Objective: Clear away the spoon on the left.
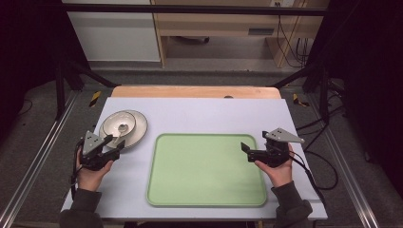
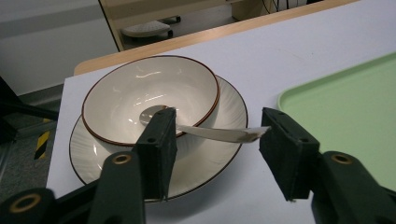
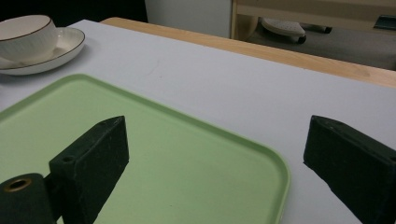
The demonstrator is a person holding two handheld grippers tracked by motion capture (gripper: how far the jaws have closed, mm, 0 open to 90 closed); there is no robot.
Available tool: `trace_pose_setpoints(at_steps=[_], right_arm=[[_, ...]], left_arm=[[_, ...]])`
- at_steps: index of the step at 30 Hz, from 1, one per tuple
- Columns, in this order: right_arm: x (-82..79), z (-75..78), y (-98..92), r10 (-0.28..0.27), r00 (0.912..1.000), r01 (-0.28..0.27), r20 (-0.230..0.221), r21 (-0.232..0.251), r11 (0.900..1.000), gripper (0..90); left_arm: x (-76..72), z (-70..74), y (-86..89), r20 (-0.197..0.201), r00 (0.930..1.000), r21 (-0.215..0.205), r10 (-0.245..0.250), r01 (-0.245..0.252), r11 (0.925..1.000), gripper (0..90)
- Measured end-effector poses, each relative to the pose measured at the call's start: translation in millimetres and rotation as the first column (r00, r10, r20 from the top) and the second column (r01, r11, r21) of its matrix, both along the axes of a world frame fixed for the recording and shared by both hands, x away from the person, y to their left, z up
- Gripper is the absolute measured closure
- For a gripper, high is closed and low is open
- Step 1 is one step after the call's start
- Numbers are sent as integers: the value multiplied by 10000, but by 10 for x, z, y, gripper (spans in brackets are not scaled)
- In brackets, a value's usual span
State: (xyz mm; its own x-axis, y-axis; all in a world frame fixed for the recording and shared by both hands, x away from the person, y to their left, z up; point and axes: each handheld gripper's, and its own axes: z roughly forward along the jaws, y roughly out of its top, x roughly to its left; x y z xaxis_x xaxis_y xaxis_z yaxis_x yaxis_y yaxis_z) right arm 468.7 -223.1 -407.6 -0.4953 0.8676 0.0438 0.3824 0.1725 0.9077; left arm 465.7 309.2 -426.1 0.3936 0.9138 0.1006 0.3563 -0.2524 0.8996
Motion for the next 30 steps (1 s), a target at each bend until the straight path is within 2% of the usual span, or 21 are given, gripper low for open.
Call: trace_pose_setpoints(at_steps=[2, 6, 18, 30], right_arm=[[1, -2, 3, -11, 10000, 11, -7, -5, 10000, 71], [3, -10, 11, -6, 10000, 6, -49, -42, 10000, 70], [10, -23, 20, 45, 9999, -47, -143, -157, 9999, 70], [13, -28, 22, 36, 9998, -40, -202, -232, 9997, 70]], left_arm=[[15, -4, -5, 7, 10000, 38, 0, 0, 10000, 495], [31, -30, -19, -93, 10000, 178, 25, -24, 9998, 581], [-2, -9, -20, 35, 9997, 207, 223, -224, 9995, 756], [-31, 12, -8, 80, 9988, 227, 486, -488, 9985, 846]])
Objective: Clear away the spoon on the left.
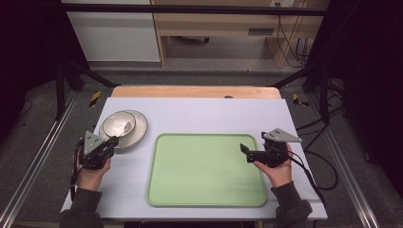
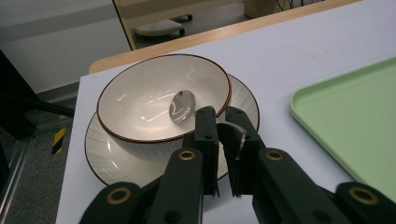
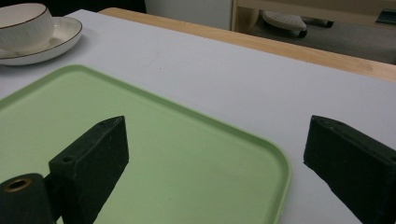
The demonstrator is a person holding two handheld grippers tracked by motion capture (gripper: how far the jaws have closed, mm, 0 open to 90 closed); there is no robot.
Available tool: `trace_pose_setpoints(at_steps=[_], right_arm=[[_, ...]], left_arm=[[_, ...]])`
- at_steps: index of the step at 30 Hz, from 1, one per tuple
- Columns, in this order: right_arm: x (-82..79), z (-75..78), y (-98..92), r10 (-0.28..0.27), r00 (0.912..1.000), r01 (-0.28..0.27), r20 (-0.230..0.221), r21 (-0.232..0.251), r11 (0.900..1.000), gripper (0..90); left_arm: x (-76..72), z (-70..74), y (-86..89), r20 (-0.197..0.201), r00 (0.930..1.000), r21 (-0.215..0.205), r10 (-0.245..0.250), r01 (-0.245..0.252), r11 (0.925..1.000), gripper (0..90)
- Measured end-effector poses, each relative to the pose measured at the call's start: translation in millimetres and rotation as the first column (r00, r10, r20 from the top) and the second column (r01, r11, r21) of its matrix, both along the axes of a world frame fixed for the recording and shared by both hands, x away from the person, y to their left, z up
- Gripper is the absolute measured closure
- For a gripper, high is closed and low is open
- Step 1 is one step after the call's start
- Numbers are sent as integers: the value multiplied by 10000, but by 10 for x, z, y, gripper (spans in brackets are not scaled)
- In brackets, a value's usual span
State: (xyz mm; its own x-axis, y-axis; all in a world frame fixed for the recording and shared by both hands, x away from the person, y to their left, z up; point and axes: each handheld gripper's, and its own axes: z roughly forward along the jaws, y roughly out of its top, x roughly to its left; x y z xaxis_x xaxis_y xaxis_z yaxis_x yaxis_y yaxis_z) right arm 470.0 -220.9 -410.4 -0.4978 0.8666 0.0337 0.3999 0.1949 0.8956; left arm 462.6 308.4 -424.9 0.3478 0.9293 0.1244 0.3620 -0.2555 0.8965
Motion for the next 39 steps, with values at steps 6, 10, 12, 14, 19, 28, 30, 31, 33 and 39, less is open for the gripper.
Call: trace_pose_setpoints(at_steps=[6, 10, 12, 14, 19, 28, 30, 31, 33, 39], right_arm=[[0, 1, -1, -4, 10000, 4, 0, 14, 10000, 69], [0, 2, -4, -10, 10000, 10, -3, -17, 10000, 69], [0, 2, -2, -9, 10000, 9, -20, -9, 10000, 69], [2, -1, 0, -20, 10000, 20, -27, -25, 10000, 69], [1, 6, -7, -15, 10000, 15, -39, 9, 10000, 68], [1, 21, -13, -57, 10000, 57, -1, 19, 10000, 68], [0, 26, -21, -58, 10000, 58, 7, 12, 10000, 69], [0, 26, -21, -58, 10000, 58, 7, 12, 10000, 69], [-2, 31, -26, -71, 10000, 71, 36, 17, 10000, 69], [-11, 38, -32, -82, 9999, 82, 71, -13, 10000, 69]], left_arm=[[-17, 20, 22, 56, 9999, -80, 124, -123, 9999, 877], [-28, 33, 45, 71, 9998, -172, 185, -184, 9997, 883], [-34, 39, 51, 130, 9997, -220, 222, -219, 9995, 884], [-44, 49, 59, 167, 9996, -285, 246, -241, 9993, 885], [-72, 77, 76, 275, 9994, -366, 185, -175, 9992, 886], [-171, 205, 105, 737, 9971, -411, 168, -138, 9991, 888], [-201, 246, 104, 880, 9960, -383, 162, -128, 9992, 888], [-201, 246, 104, 880, 9960, -383, 162, -128, 9992, 887], [-234, 290, 103, 1020, 9947, -367, 136, -99, 9993, 887], [-335, 407, 65, 1376, 9905, -277, -25, 64, 9996, 888]])
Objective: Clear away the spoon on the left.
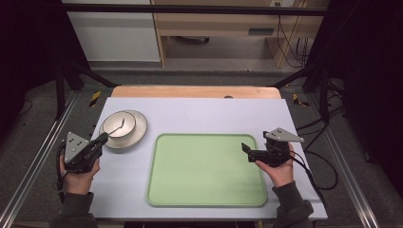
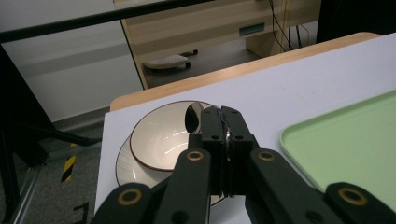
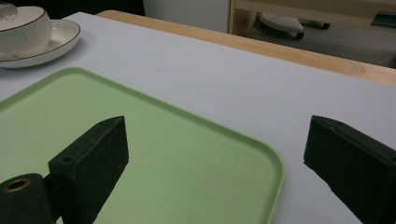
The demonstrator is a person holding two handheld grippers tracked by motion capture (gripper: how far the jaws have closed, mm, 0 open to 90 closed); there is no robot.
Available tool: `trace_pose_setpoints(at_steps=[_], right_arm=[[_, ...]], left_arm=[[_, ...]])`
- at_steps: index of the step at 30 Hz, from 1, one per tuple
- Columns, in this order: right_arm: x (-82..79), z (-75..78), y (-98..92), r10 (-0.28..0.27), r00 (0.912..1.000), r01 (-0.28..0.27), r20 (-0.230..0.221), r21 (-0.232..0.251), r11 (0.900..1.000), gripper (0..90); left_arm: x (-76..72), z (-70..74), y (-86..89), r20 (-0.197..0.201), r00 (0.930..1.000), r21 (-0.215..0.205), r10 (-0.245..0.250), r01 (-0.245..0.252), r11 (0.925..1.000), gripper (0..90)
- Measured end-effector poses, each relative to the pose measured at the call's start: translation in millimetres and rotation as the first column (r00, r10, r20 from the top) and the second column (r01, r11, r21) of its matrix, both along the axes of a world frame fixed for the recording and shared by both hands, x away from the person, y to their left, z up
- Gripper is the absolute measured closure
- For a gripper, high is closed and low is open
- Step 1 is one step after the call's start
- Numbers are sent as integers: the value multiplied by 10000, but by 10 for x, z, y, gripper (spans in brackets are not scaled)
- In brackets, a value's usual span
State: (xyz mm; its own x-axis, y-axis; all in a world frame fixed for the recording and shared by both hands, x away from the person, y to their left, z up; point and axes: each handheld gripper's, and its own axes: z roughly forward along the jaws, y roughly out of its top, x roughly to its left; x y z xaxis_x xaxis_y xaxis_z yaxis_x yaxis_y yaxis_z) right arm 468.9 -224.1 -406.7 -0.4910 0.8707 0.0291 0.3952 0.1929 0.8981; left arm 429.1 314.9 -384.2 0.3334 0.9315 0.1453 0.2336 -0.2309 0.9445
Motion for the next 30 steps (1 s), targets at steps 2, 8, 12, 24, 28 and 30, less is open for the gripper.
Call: trace_pose_setpoints(at_steps=[2, 8, 12, 24, 28, 30], right_arm=[[-1, 1, -1, -10, 10000, 10, 4, -3, 10000, 68], [-6, 5, -7, -17, 10000, 17, 38, -52, 10000, 68], [-5, 8, -8, 8, 10000, -8, 47, -2, 10000, 69], [1, -4, 2, 44, 10000, -44, -45, -23, 10000, 68], [2, -7, 2, 52, 10000, -52, -50, -83, 10000, 68], [4, -11, 5, 66, 9999, -67, -92, -108, 9999, 68]], left_arm=[[-15, 16, -12, 57, 10000, -5, -2, 2, 10000, 887], [-87, 75, -90, 279, 9994, 228, -207, 201, 9995, 887], [-112, 90, -122, 300, 9987, 216, -404, 398, 9990, 887], [-202, 143, -293, 472, 9944, 502, -948, 924, 9945, 888], [-218, 140, -352, 412, 9925, 584, -1150, 1125, 9919, 888], [-227, 133, -393, 406, 9912, 648, -1257, 1230, 9903, 888]])
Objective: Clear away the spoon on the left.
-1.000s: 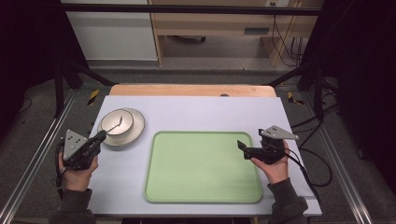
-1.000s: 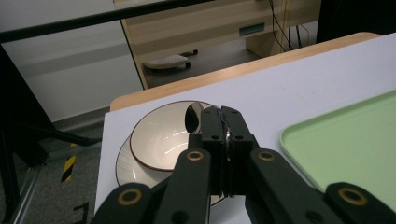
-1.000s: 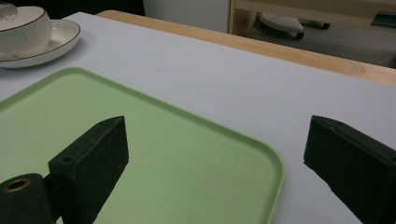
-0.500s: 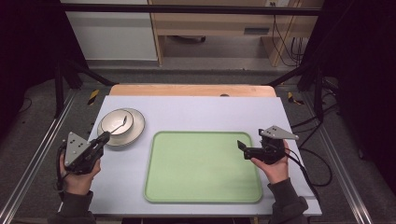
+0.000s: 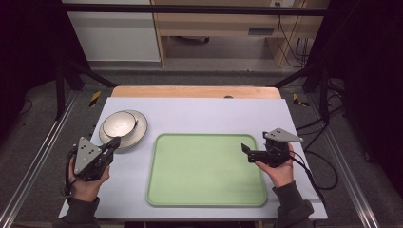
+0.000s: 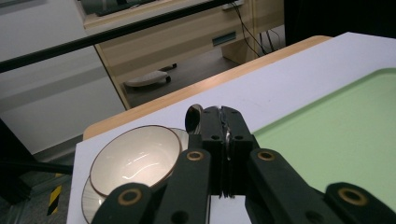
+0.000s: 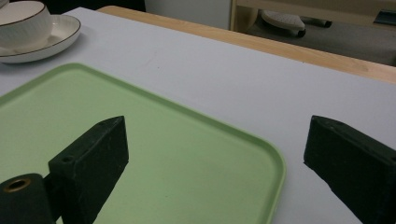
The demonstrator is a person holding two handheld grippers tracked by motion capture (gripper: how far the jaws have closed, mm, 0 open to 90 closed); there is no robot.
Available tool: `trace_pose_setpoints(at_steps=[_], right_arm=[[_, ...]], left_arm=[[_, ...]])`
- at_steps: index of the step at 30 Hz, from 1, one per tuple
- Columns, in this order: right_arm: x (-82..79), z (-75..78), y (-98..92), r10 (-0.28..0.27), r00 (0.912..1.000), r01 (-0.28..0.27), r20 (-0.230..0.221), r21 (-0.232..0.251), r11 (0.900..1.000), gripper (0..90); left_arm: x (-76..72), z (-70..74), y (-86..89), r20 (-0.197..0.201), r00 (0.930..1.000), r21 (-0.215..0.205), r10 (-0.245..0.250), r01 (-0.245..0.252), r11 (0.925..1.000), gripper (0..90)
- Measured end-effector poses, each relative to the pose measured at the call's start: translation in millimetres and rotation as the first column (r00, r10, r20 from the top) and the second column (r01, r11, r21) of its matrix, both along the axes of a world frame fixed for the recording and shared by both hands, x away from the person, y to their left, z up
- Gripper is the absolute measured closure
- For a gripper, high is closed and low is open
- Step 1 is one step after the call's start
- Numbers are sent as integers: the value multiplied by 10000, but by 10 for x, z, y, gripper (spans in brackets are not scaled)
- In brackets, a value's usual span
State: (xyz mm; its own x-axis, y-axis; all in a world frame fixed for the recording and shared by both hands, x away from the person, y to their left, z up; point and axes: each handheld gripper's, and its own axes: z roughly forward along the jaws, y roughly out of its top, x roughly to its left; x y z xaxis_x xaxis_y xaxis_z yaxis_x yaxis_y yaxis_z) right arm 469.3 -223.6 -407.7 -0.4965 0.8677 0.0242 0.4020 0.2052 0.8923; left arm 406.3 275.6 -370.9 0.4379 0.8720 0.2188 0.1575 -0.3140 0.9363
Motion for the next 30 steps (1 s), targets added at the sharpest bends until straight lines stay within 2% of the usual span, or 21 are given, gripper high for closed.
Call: trace_pose_setpoints(at_steps=[11, 12, 13, 24, 30], right_arm=[[-1, -7, 9, -47, 10000, 46, -48, -80, 10000, 68], [1, -10, 9, -22, 10000, 22, -29, -111, 9999, 68], [0, -10, 12, -31, 10000, 31, -39, -89, 10000, 68], [-7, -12, 11, -51, 10000, 50, -42, -243, 9997, 67], [-7, -4, 11, -77, 10000, 77, -29, -127, 9999, 67]], left_arm=[[-45, -28, -166, -101, 9983, 316, -577, 580, 9978, 888], [-41, -33, -190, 11, 9977, 407, -684, 683, 9968, 888], [-53, -39, -205, -142, 9975, 378, -698, 703, 9968, 888], [-73, -96, -353, -320, 9928, 656, -1152, 1171, 9909, 888], [-78, -130, -409, -453, 9899, 787, -1344, 1377, 9873, 888]])
